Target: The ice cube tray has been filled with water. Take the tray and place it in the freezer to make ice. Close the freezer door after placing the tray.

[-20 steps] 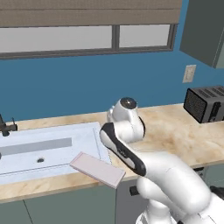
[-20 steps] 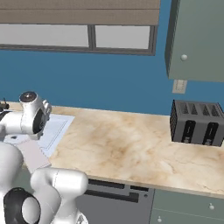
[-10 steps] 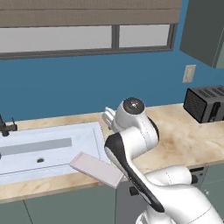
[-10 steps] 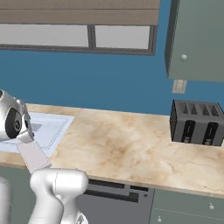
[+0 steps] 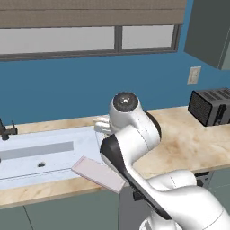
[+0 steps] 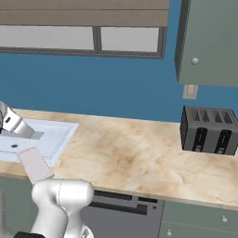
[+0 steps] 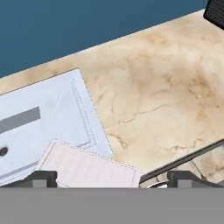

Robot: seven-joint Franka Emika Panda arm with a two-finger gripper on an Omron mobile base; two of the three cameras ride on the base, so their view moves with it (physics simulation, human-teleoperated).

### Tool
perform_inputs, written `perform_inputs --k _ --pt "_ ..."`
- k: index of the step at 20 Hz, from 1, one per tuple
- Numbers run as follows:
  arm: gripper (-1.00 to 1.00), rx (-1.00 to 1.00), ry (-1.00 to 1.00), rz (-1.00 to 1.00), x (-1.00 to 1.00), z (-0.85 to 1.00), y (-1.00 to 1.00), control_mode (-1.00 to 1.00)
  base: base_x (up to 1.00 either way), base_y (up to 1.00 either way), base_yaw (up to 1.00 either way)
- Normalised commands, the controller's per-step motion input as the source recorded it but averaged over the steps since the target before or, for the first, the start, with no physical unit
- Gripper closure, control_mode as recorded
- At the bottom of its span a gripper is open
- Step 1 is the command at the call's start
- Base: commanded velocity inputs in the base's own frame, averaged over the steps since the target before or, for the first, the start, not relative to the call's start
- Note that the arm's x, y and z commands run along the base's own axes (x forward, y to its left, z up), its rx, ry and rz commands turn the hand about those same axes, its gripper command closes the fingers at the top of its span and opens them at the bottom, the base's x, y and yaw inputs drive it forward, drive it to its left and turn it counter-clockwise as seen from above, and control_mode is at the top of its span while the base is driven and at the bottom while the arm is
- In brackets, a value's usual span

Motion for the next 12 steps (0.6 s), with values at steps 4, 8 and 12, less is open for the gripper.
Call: perform_inputs --k 4,8,12 --pt "-1.00 -0.60 0.10 0.70 -0.08 -0.21 0.14 -1.00 0.00 0.00 0.00" --pt "-1.00 -0.52 0.01 0.61 -0.09 -0.53 0.11 -1.00 0.00 0.00 0.00" --pt "-1.00 -0.46 0.01 0.56 0.00 -0.66 0.18 -1.00 0.00 0.00 0.00"
